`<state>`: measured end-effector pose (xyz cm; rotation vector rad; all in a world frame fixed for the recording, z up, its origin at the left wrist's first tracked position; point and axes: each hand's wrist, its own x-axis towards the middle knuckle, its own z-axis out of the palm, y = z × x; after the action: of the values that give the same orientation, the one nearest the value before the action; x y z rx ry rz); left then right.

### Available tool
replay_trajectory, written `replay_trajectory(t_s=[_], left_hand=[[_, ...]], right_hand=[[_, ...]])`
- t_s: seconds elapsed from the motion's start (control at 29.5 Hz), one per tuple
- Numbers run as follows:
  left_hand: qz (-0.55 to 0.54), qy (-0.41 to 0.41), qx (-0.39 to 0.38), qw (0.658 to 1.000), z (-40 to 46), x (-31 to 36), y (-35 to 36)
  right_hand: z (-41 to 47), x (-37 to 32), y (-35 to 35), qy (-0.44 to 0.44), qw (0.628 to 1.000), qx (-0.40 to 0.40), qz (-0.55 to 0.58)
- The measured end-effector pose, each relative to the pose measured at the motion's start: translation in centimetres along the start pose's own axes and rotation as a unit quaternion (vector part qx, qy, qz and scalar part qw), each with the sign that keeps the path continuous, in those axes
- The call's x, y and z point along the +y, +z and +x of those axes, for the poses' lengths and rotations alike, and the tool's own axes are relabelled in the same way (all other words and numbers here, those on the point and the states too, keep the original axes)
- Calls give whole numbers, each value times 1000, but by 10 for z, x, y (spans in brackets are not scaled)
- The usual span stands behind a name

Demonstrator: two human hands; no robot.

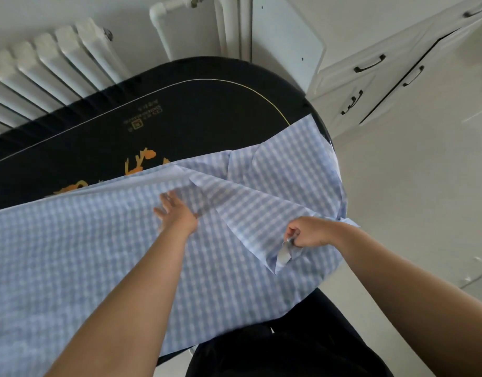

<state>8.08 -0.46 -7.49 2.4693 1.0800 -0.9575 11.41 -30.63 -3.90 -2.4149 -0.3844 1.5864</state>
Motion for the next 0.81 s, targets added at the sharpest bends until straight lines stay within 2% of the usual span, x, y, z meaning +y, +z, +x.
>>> replay_trajectory(t_s=[0.2,0.27,0.34,0.37,0.41,0.44,0.51,0.54,0.58,0.61,0.71,0.81], left_hand=[[-20,-3,-11,1000,5,1,-4],[-10,13,-8,1000,5,4,-3],[-2,28,-4,1000,8,9,-7],[-1,28,-4,1000,10,12,-9],[5,29,-6,1000,11,15,-12],[19,30,-9,999,11,18,-13],[53,26,-10,998,9,23,-15],[59,23,-10,998,8,25,-15],[57,22,-10,998,9,25,-16],[44,23,-15,999,10,25,-18],[-15,13,-24,1000,11,22,-21],[-55,-11,-7,998,8,24,-16]], right_hand=[[12,-4,-33,-65,989,115,73],[15,-2,-45,-86,987,90,98],[17,0,-60,-91,984,7,153],[21,2,-70,-86,976,-5,199],[27,5,-82,-73,967,33,243],[36,9,-94,-50,953,123,271],[51,20,-120,-4,889,340,307],[59,27,-134,11,853,405,328],[67,34,-149,24,835,427,345],[75,40,-162,40,839,417,347],[94,43,-180,80,889,353,280],[106,38,-181,56,914,323,240]])
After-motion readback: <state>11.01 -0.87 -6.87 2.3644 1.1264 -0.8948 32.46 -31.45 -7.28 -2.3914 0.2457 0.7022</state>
